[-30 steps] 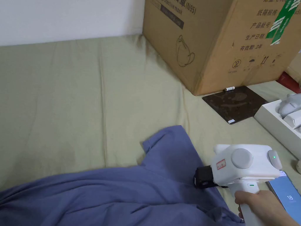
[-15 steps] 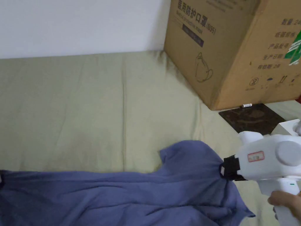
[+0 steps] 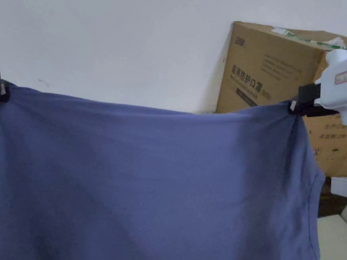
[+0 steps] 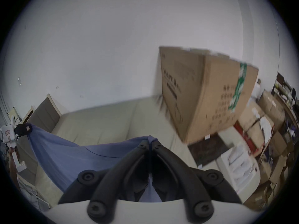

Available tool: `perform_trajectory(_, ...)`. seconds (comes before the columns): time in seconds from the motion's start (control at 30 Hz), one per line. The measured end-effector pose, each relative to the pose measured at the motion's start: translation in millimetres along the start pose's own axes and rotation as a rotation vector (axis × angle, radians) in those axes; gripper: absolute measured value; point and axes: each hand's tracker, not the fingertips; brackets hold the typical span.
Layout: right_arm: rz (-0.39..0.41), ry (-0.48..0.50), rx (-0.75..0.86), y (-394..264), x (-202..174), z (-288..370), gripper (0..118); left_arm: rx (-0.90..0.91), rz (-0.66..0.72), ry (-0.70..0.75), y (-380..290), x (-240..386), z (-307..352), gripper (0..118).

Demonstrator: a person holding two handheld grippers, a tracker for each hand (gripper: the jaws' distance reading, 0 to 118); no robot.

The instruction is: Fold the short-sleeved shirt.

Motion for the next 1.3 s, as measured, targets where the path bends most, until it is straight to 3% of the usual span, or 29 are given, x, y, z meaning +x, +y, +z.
perform_trajectory(0.2, 0.093, -0.076, 0.156, 103, -44, -14, 1, 0.132, -0.037, 0.079, 85, 11, 4, 2)
perform_trajectory(0.43, -0.033, -0.080, 0.297, 189, -78, -35, 1, 0.233, 0.011, 0.154, 149, 12, -11, 2)
perform_trajectory(0.7, -0.079, -0.054, 0.378, 224, -93, -54, 1, 0.328, -0.051, 0.218, 181, 17, -37, 2)
perform_trajectory(0.83, -0.093, -0.032, 0.353, 215, -91, -75, 1, 0.275, -0.069, 0.237, 170, 16, -67, 2)
perform_trajectory(0.97, -0.042, -0.002, 0.288, 179, -86, -102, 1, 0.187, -0.052, 0.224, 137, 8, -100, 2)
perform_trajectory(1.27, -0.071, 0.075, 0.027, 31, -60, -136, 1, -0.087, -0.058, 0.157, -8, -14, -131, 2)
perform_trajectory(1.3, -0.078, 0.076, -0.006, 10, -40, -145, 1, -0.123, -0.066, 0.160, -26, -16, -131, 2)
